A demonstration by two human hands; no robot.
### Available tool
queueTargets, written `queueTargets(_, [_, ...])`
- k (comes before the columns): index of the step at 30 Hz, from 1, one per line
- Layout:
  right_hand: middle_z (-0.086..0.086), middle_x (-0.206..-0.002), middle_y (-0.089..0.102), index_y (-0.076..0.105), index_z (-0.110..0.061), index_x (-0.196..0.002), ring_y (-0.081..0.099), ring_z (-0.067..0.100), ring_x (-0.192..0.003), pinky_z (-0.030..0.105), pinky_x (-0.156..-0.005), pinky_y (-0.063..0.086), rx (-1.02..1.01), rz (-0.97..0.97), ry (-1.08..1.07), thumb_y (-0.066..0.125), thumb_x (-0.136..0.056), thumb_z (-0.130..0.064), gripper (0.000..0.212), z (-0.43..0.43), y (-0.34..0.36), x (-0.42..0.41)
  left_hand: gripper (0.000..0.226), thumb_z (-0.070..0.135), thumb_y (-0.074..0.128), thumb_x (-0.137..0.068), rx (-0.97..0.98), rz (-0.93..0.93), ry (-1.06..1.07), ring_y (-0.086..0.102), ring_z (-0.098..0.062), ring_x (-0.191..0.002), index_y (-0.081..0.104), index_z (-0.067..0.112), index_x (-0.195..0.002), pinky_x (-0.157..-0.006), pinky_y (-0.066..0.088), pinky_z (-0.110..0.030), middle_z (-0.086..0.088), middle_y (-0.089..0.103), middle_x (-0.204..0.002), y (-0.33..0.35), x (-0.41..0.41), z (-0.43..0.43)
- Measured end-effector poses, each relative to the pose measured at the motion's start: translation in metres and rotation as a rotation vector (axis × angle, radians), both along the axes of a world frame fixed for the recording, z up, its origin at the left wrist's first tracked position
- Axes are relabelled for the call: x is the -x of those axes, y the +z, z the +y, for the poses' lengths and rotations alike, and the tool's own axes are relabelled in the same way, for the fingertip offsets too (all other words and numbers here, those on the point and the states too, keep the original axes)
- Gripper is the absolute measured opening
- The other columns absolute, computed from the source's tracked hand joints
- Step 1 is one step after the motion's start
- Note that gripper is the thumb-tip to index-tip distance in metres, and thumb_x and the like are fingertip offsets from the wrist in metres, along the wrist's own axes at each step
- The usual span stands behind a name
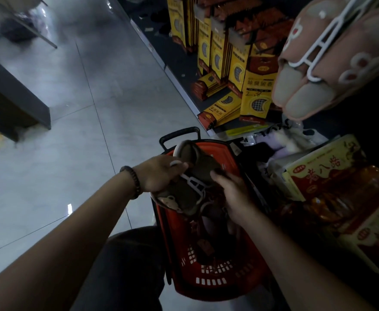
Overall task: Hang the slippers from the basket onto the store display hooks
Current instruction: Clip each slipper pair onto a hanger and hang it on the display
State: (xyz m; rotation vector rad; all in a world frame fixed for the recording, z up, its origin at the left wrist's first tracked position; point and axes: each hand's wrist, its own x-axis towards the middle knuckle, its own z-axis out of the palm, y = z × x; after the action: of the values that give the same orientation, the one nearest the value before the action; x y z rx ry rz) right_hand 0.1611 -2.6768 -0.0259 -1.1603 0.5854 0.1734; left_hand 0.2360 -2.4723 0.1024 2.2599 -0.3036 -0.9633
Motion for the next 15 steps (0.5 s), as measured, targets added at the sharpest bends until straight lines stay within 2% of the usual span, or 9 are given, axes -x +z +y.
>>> queueTargets(1, [0.012, -0.104, 0.081, 0.08, -0.017, -0.109, 0.078, 0.036, -0.098, 0.052, -0.09, 0.062, -0.032, 0.017, -0.011, 0.078, -0.092, -0.028, 0.02, 0.001, 0.001, 0.004, 0.03, 0.053, 0.047, -0.104, -0.022, 0.006, -0.04, 0.075, -0.02, -0.086, 0.072, 0.037, -0.108, -0.079, 0.064, -0.044, -0.002, 0.077, -0.099, 0.008, 0.0, -0.002])
queueTargets(2, [0.014, -0.106, 0.081, 0.08, -0.018, -0.112, 0.078, 0.038, -0.099, 0.056, -0.09, 0.062, -0.057, 0.032, -0.018, 0.079, -0.091, -0.03, 0.024, 0.001, 0.002, 0.007, 0.03, 0.051, 0.046, -0.105, -0.051, -0.006, -0.08, 0.074, -0.01, -0.075, 0.071, 0.035, -0.108, -0.068, 0.063, -0.034, -0.001, 0.076, -0.094, 0.016, 0.001, -0.004])
queueTargets(4, [0.018, -0.112, 0.079, 0.078, -0.015, -0.12, 0.076, 0.042, -0.104, 0.064, -0.095, 0.058, -0.137, 0.069, -0.027, 0.078, -0.092, -0.034, 0.033, 0.001, 0.006, 0.014, 0.029, 0.044, 0.045, -0.107, -0.103, -0.089, -0.126, 0.06, 0.005, -0.05, 0.07, 0.03, -0.105, -0.047, 0.046, -0.014, 0.004, 0.07, -0.084, 0.034, 0.003, -0.011])
queueTargets(5, [0.02, -0.116, 0.078, 0.076, -0.012, -0.124, 0.074, 0.043, -0.109, 0.063, -0.1, 0.056, -0.188, 0.076, -0.035, 0.075, -0.095, -0.034, 0.036, 0.001, 0.008, 0.017, 0.027, 0.041, 0.047, -0.107, -0.124, -0.148, -0.138, 0.057, 0.008, -0.049, 0.071, 0.03, -0.105, -0.046, 0.04, -0.008, 0.008, 0.068, -0.083, 0.041, 0.004, -0.014])
queueTargets(7, [0.018, -0.12, 0.077, 0.072, -0.009, -0.129, 0.072, 0.04, -0.116, 0.053, -0.104, 0.054, -0.234, 0.077, -0.069, 0.07, -0.099, -0.033, 0.038, -0.001, 0.012, 0.021, 0.026, 0.036, 0.049, -0.107, -0.154, -0.234, -0.155, 0.061, 0.008, -0.062, 0.074, 0.027, -0.107, -0.052, 0.04, -0.008, 0.013, 0.068, -0.086, 0.051, 0.005, -0.018])
queueTargets(9, [0.015, -0.119, 0.078, 0.072, -0.01, -0.127, 0.072, 0.037, -0.113, 0.05, -0.099, 0.055, -0.199, 0.079, -0.122, 0.068, -0.1, -0.034, 0.036, -0.003, 0.017, 0.027, 0.028, 0.034, 0.049, -0.106, -0.166, -0.281, -0.156, 0.063, 0.0, -0.072, 0.076, 0.026, -0.104, -0.06, 0.041, -0.016, 0.012, 0.072, -0.087, 0.059, 0.009, -0.023])
queueTargets(11, [0.016, -0.112, 0.078, 0.077, -0.011, -0.114, 0.074, 0.036, -0.099, 0.046, -0.086, 0.057, -0.091, 0.078, -0.167, 0.073, -0.094, -0.04, 0.036, -0.004, 0.016, 0.035, 0.03, 0.034, 0.048, -0.107, -0.157, -0.322, -0.142, 0.061, 0.005, -0.063, 0.076, 0.025, -0.1, -0.056, 0.04, -0.014, 0.01, 0.077, -0.083, 0.064, 0.013, -0.029])
queueTargets(13, [0.02, -0.107, 0.079, 0.082, -0.01, -0.105, 0.072, 0.039, -0.095, 0.048, -0.083, 0.054, -0.022, 0.068, -0.094, 0.077, -0.084, -0.047, 0.042, 0.0, 0.017, 0.046, 0.032, 0.034, 0.048, -0.107, -0.146, -0.365, -0.119, 0.058, 0.006, -0.053, 0.076, 0.021, -0.098, -0.05, 0.036, -0.011, 0.008, 0.078, -0.078, 0.07, 0.017, -0.035])
queueTargets(15, [0.017, -0.106, 0.08, 0.082, -0.015, -0.111, 0.071, 0.035, -0.091, 0.043, -0.079, 0.052, -0.074, 0.094, 0.047, 0.078, -0.086, -0.053, 0.046, 0.006, 0.018, 0.057, 0.035, 0.037, 0.049, -0.106, -0.155, -0.405, -0.096, 0.057, -0.002, -0.057, 0.076, 0.017, -0.099, -0.053, 0.039, -0.017, 0.0, 0.077, -0.083, 0.077, 0.018, -0.04])
